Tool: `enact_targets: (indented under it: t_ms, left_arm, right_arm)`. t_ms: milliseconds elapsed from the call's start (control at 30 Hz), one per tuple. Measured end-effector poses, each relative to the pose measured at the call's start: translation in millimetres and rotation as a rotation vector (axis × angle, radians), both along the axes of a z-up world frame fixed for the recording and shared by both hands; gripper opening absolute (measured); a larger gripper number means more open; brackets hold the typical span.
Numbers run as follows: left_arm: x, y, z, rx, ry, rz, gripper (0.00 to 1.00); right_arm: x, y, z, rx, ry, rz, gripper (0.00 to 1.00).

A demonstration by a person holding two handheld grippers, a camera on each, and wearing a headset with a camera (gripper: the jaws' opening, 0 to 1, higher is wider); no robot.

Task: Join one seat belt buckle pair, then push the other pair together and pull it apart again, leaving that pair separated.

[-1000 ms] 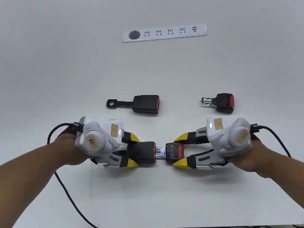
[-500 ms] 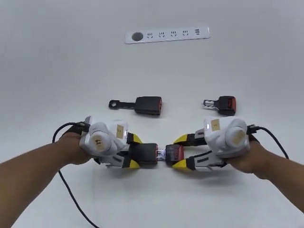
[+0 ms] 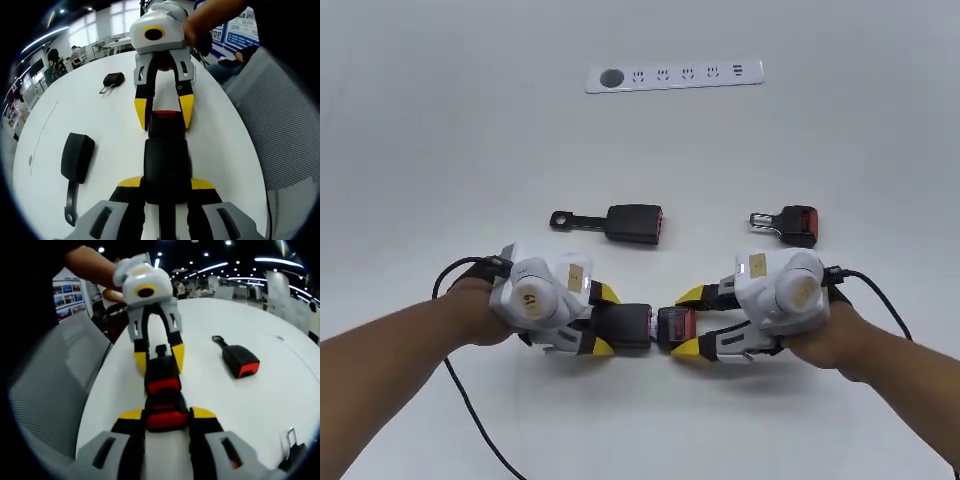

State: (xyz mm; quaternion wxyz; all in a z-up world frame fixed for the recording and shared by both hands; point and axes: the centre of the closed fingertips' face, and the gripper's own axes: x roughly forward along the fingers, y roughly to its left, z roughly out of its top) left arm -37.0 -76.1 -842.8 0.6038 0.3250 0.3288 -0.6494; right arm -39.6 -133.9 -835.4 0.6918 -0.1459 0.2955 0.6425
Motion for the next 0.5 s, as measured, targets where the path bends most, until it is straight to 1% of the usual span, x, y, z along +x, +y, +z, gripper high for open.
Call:
enact_targets:
  t_ms: [100, 400, 500]
  left_arm:
    - [0.7, -0.2, -0.9, 0.003, -0.001, -0.002, 0.32]
    - [0.3, -0.4, -0.4, -0.019, -0.001, -0.019, 0.32]
    - [0.0, -0.7, 0.6, -0.03, -0.001, -0.026, 0.33]
  right_arm:
    - [-1.3, -0.2, -0.2, -0.004, -0.003, 0.002, 0.33]
    - [-1.9, -2.1, -0.3, -0.014, -0.027, 0.011, 0.33]
    - [-2.9, -2.8, -0.2, -0.009, -0.031, 0.009, 0.33]
